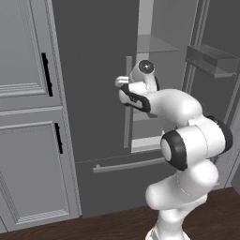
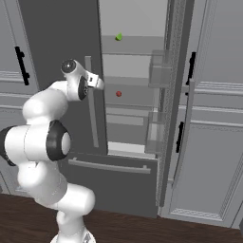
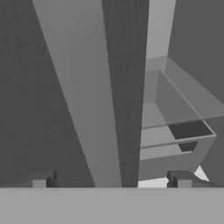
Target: Take the strawberry from the fridge and place it on top of the pancake, located on the dining counter.
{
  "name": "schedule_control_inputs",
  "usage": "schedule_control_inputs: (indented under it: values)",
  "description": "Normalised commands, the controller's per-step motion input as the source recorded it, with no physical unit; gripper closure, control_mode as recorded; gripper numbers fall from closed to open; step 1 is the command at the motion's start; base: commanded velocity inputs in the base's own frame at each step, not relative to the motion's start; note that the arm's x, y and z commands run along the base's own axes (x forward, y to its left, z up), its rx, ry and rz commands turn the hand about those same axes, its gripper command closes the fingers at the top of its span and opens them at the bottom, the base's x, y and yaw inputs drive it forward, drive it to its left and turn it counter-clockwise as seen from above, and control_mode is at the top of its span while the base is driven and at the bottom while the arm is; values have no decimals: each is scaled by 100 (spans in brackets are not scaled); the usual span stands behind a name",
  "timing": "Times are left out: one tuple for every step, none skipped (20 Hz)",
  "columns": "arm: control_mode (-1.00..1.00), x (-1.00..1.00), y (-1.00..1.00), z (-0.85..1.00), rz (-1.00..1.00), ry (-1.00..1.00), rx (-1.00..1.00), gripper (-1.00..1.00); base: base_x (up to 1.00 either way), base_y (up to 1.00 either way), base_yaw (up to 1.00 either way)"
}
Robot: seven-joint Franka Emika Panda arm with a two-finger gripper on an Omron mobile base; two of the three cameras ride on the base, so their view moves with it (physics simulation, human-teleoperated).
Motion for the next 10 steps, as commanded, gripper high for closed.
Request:
schedule_control_inputs:
  values:
    - [-100,46,0,0,0,0,-4,-100,0,0,0]
    - [-100,41,0,0,0,0,-3,-100,0,0,0]
    - [-100,34,0,0,0,0,-4,-100,0,0,0]
    - [-100,27,0,0,0,-2,-4,-100,0,0,0]
    - [-100,27,0,0,0,-5,-3,-100,0,0,0]
    - [-100,31,0,-7,0,-9,-3,-100,0,0,0]
    - [-100,36,0,-11,0,-12,-3,-100,0,0,0]
    - [-100,44,0,-14,0,-14,-1,-100,0,0,0]
    - [-100,45,0,-16,0,-14,-1,-100,0,0,0]
    - [-100,49,0,-19,0,-15,0,-100,0,0,0]
